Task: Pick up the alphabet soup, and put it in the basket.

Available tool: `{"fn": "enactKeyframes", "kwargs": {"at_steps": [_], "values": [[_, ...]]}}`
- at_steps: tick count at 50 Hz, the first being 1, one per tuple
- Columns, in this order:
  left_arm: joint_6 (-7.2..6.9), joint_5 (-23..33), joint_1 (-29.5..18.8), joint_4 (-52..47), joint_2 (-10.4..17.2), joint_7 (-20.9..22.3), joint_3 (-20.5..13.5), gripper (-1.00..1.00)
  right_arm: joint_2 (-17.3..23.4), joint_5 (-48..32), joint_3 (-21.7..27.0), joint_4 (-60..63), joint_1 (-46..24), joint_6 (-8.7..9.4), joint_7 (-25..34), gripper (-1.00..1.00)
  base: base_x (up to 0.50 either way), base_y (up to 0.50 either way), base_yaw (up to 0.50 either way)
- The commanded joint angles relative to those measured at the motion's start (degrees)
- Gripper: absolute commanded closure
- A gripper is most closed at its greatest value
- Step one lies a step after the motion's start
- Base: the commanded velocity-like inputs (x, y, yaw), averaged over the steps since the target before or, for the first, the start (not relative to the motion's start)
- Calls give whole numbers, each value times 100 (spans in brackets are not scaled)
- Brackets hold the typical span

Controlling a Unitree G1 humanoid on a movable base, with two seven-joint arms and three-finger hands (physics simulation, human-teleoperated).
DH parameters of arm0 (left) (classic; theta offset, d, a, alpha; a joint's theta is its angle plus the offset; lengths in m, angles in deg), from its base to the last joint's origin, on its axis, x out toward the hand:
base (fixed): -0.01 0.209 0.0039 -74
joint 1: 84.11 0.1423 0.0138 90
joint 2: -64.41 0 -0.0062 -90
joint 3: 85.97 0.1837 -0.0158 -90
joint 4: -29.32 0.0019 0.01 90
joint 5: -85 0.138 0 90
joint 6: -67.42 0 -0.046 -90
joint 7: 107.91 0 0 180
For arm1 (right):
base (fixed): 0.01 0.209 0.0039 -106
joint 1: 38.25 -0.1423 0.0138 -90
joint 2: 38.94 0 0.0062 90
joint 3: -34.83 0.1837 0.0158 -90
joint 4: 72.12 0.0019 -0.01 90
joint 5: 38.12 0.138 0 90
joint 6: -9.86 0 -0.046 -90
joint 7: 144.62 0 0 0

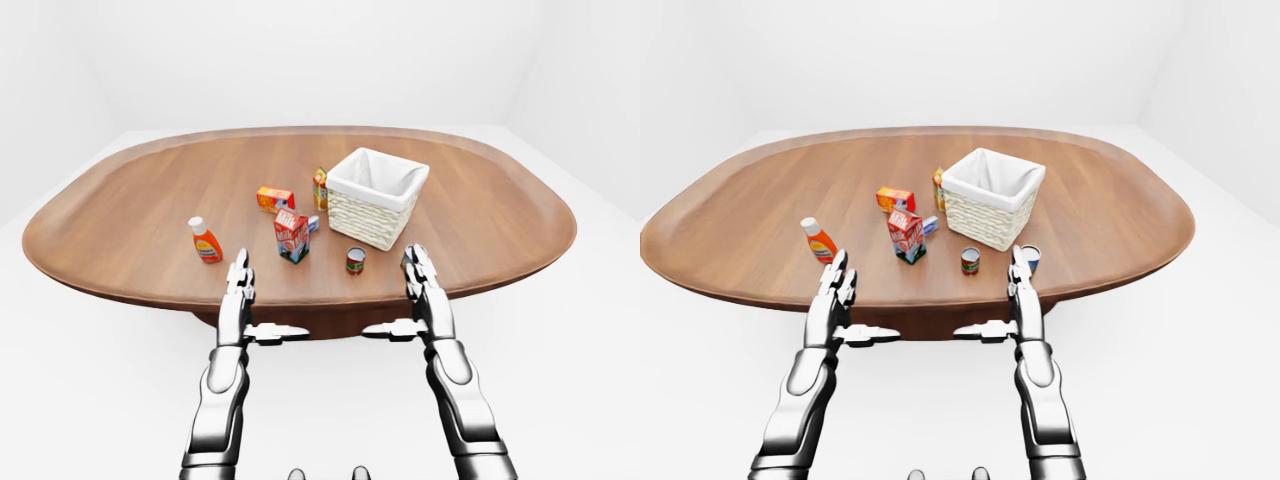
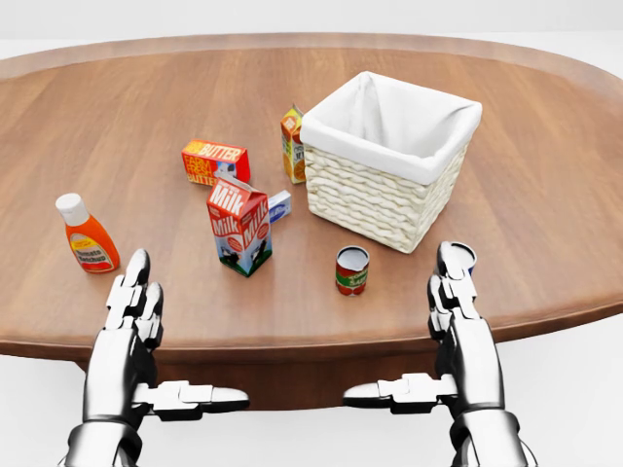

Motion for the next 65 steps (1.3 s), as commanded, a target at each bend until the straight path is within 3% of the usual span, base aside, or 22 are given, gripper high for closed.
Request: {"fn": "enactKeyframes", "kwargs": {"at_steps": [1,3,5,8,9,13,17,19,26,27,29,31,32,37,43,59,65], "values": [[124,-50,-48,139,71,86,-159,-100,62,57,126,32,1,38,127,-100,0,0,0],[3,-86,-13,2,69,93,-160,-100,58,55,118,94,15,85,122,-100,0,0,0],[48,-100,-52,58,73,62,-189,-100,56,59,117,109,21,86,125,-100,0,0,0],[-18,-116,-31,-79,68,6,-207,-100,57,65,121,80,21,53,131,-100,0,0,0],[112,-118,-84,37,69,-40,-240,-100,54,68,120,95,28,58,129,-100,0,0,0],[93,-147,-91,15,77,-58,-249,-100,53,71,120,100,34,54,129,-100,0,0,0],[16,-389,-214,-231,96,-432,-502,-100,60,86,128,120,35,46,146,-100,0,0,0],[114,-474,-311,-102,127,-529,-564,-100,58,89,124,148,40,61,151,-100,0,0,0],[139,-821,-667,76,276,-1349,-988,-100,57,105,128,102,36,15,167,-100,0,0,0],[205,-867,-729,169,313,-1462,-1033,-100,55,103,126,109,38,18,162,-100,0,0,0],[153,-996,-750,115,362,-1591,-1085,-100,51,103,117,135,46,42,162,-100,0,0,0],[306,-1032,-817,236,413,-1748,-1129,-100,50,106,113,135,52,40,167,-100,0,0,0],[306,-1077,-827,221,437,-1791,-1139,-100,51,106,112,145,54,48,167,-100,0,0,0],[485,-1203,-1017,623,549,-1923,-1197,-100,55,112,120,127,52,27,175,-100,0,0,0],[485,-1357,-1191,797,684,-2079,-1285,-100,63,125,138,64,45,-33,189,-100,0,0,0],[485,-1793,-1587,1315,1129,-2450,-1590,-100,57,96,153,79,29,106,93,-100,0,0,0],[485,-1994,-1773,1604,1327,-2441,-1704,-100,65,150,179,3,39,-8,117,-100,0,0,0]]}}
